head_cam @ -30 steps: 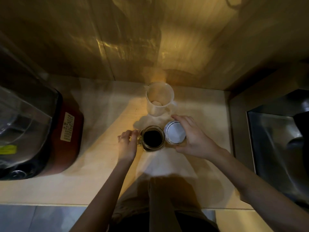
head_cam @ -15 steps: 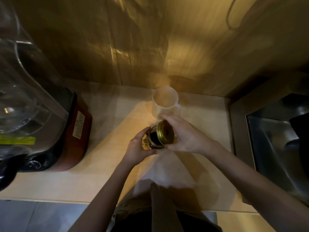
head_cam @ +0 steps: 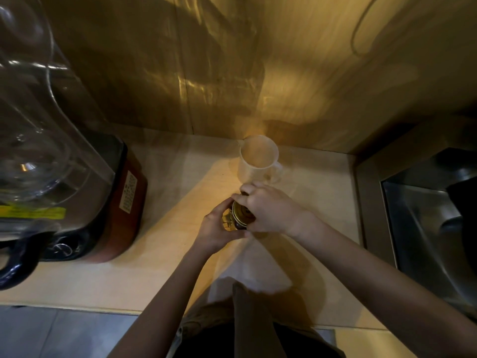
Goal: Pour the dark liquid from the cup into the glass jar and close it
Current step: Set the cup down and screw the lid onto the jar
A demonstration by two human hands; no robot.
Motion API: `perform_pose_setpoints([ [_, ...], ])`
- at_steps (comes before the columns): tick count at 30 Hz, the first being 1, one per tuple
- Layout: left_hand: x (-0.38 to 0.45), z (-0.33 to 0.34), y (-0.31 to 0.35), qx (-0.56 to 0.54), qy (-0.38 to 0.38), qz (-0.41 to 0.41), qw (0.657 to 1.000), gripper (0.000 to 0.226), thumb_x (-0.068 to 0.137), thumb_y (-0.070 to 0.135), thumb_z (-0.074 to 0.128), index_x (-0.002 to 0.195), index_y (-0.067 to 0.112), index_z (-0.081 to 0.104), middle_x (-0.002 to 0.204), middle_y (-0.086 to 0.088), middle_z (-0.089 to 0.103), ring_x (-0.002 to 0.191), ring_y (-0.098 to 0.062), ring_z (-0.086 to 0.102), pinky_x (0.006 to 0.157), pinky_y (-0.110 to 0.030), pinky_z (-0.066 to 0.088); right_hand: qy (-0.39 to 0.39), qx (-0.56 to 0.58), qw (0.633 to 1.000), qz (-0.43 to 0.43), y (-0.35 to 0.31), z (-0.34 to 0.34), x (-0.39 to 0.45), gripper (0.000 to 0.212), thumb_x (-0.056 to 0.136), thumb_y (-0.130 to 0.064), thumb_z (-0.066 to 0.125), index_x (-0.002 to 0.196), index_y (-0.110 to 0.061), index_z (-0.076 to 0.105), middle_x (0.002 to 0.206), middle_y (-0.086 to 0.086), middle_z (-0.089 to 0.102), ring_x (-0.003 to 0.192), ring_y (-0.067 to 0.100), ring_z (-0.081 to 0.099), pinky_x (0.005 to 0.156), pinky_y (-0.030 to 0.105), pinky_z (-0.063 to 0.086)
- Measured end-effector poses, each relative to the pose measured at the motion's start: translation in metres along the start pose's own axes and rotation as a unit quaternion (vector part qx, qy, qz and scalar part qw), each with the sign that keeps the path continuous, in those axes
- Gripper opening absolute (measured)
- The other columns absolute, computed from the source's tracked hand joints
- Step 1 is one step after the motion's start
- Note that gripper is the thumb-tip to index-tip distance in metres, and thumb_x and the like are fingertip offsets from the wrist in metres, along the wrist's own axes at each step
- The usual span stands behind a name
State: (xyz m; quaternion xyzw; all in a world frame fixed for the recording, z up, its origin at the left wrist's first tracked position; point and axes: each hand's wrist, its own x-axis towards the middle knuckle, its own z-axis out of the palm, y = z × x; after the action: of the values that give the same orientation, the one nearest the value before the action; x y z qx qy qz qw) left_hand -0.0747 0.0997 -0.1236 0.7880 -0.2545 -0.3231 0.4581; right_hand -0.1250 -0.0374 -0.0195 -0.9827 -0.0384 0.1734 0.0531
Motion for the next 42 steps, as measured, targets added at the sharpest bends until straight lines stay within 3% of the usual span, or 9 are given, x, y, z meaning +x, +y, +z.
perform_pose_setpoints([
  [13, 0.001, -0.002, 0.001, -0.008, -0.011, 0.001, 1.000, 0.091, 0.055, 0.034, 0.083, 0.134, 0.023, 0.038, 0.134, 0.000, 0.051, 0.121, -0.012, 0.046, 0.094, -0.020, 0.036, 0.046, 0.057, 0.992, 0.103, -0.007, 0.002, 0.002, 0.057, 0.072, -0.045, 0.073, 0.104, -0.001, 0.054, 0.102, 0.018, 0.061, 0.091, 0.033, 0.061, 0.074, 0.040, 0.053],
  [18, 0.002, -0.003, 0.004, -0.007, -0.020, 0.007, 1.000, 0.089, 0.055, 0.032, 0.083, 0.132, 0.022, 0.039, 0.131, 0.002, 0.053, 0.119, -0.009, 0.046, 0.090, -0.015, 0.034, 0.065, 0.025, 0.986, 0.155, -0.004, 0.003, -0.005, 0.064, 0.074, -0.064, 0.060, 0.084, -0.001, 0.059, 0.082, 0.014, 0.067, 0.075, 0.027, 0.064, 0.057, 0.031, 0.042],
  [22, 0.002, -0.003, 0.003, -0.011, -0.015, 0.012, 1.000, 0.089, 0.054, 0.031, 0.084, 0.131, 0.020, 0.040, 0.130, 0.001, 0.054, 0.117, -0.006, 0.046, 0.091, -0.016, 0.035, 0.052, -0.020, 0.984, 0.167, 0.004, -0.003, -0.020, 0.060, 0.074, -0.070, 0.054, 0.064, -0.010, 0.054, 0.063, 0.006, 0.053, 0.061, 0.023, 0.052, 0.054, 0.029, 0.037],
  [25, 0.002, -0.002, 0.003, -0.007, -0.013, 0.015, 1.000, 0.090, 0.053, 0.031, 0.084, 0.131, 0.019, 0.041, 0.130, -0.001, 0.054, 0.116, -0.005, 0.045, 0.093, -0.017, 0.035, 0.026, 0.012, 0.993, 0.112, 0.014, -0.006, -0.020, 0.050, 0.072, -0.046, 0.071, 0.103, -0.009, 0.058, 0.102, 0.011, 0.063, 0.095, 0.028, 0.058, 0.072, 0.037, 0.048],
  [28, 0.002, -0.002, 0.003, 0.000, -0.013, 0.018, 1.000, 0.089, 0.054, 0.032, 0.084, 0.131, 0.018, 0.041, 0.129, -0.002, 0.055, 0.114, -0.005, 0.046, 0.093, -0.017, 0.035, -0.051, 0.084, 0.994, 0.043, 0.017, -0.002, -0.017, 0.089, 0.071, -0.019, 0.076, 0.141, -0.017, 0.022, 0.147, 0.013, 0.032, 0.131, 0.031, 0.033, 0.102, 0.043, 0.039],
  [30, 0.002, -0.002, 0.003, 0.002, -0.013, 0.020, 1.000, 0.089, 0.054, 0.032, 0.084, 0.130, 0.017, 0.041, 0.128, -0.002, 0.055, 0.114, -0.005, 0.046, 0.093, -0.016, 0.035, -0.066, 0.086, 0.994, 0.034, 0.015, 0.002, -0.016, 0.093, 0.074, -0.016, 0.074, 0.145, -0.018, 0.014, 0.146, 0.012, 0.034, 0.131, 0.030, 0.035, 0.098, 0.041, 0.041],
  [34, 0.003, -0.001, 0.003, 0.005, -0.018, 0.022, 1.000, 0.088, 0.053, 0.030, 0.085, 0.129, 0.017, 0.042, 0.129, -0.003, 0.055, 0.118, -0.008, 0.047, 0.093, -0.018, 0.036, 0.008, 0.054, 0.995, 0.083, 0.018, 0.002, -0.012, 0.100, 0.072, -0.028, 0.075, 0.142, -0.005, 0.008, 0.118, 0.019, 0.060, 0.107, 0.034, 0.057, 0.083, 0.041, 0.050],
  [38, 0.004, -0.002, 0.003, 0.009, -0.023, 0.023, 0.999, 0.088, 0.053, 0.033, 0.084, 0.128, 0.017, 0.042, 0.128, -0.001, 0.055, 0.115, -0.006, 0.047, 0.091, -0.016, 0.036, -0.024, 0.023, 0.997, 0.063, 0.021, -0.001, -0.007, 0.111, 0.060, -0.035, 0.084, 0.143, -0.019, 0.013, 0.130, 0.013, 0.046, 0.117, 0.033, 0.046, 0.094, 0.045, 0.044],
  [42, 0.003, 0.000, 0.003, 0.006, -0.016, 0.024, 1.000, 0.086, 0.052, 0.032, 0.085, 0.126, 0.019, 0.043, 0.122, 0.003, 0.055, 0.112, -0.006, 0.047, 0.083, -0.006, 0.034, -0.020, -0.001, 1.000, -0.006, 0.018, 0.010, -0.006, 0.090, 0.068, -0.034, 0.078, 0.140, -0.023, 0.025, 0.122, 0.011, 0.047, 0.113, 0.030, 0.047, 0.087, 0.042, 0.046],
])
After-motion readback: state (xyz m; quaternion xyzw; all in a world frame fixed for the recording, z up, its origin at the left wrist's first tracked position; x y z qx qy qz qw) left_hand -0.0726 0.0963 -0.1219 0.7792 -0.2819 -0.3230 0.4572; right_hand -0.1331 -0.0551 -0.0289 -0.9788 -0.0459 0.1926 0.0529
